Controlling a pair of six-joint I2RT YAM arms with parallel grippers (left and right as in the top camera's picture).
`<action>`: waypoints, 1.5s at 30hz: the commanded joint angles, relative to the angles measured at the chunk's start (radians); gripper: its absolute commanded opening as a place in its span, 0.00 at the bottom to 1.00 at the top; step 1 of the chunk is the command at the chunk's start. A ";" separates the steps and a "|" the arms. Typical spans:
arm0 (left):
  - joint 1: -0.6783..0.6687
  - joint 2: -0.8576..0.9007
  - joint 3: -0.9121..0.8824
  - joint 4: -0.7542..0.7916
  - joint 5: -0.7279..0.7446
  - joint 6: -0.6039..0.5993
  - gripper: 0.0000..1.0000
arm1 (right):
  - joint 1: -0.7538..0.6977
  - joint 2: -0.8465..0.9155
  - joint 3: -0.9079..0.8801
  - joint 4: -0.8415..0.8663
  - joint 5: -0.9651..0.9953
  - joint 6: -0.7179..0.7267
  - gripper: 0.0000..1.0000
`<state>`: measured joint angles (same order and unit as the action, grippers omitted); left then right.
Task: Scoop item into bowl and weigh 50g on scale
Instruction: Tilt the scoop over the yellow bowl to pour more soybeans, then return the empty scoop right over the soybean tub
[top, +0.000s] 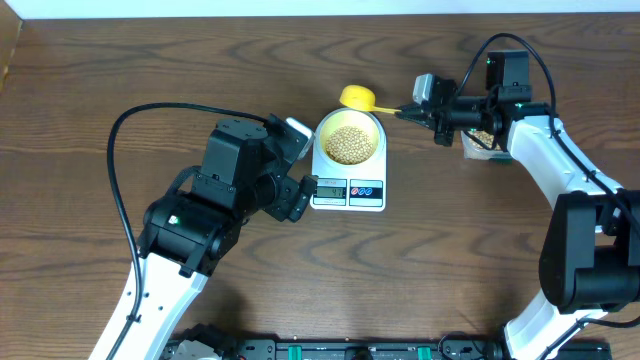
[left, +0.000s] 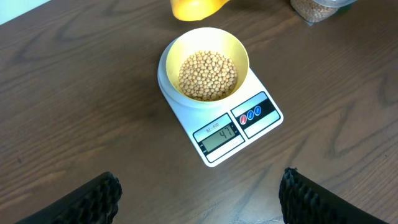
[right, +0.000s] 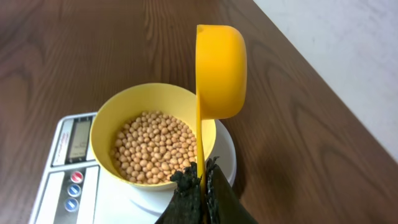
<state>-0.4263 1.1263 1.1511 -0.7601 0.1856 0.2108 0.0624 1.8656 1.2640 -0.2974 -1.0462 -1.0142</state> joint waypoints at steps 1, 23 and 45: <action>0.004 0.003 0.001 -0.003 0.009 0.010 0.84 | 0.005 -0.006 -0.002 0.024 -0.047 0.179 0.01; 0.005 0.003 0.001 -0.003 0.009 0.010 0.83 | -0.083 -0.391 -0.002 -0.064 0.859 0.584 0.01; 0.005 0.003 0.001 -0.003 0.009 0.010 0.83 | -0.232 -0.404 -0.002 -0.512 0.984 0.743 0.01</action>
<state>-0.4263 1.1263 1.1511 -0.7597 0.1856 0.2111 -0.1680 1.4761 1.2613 -0.7940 -0.0456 -0.2577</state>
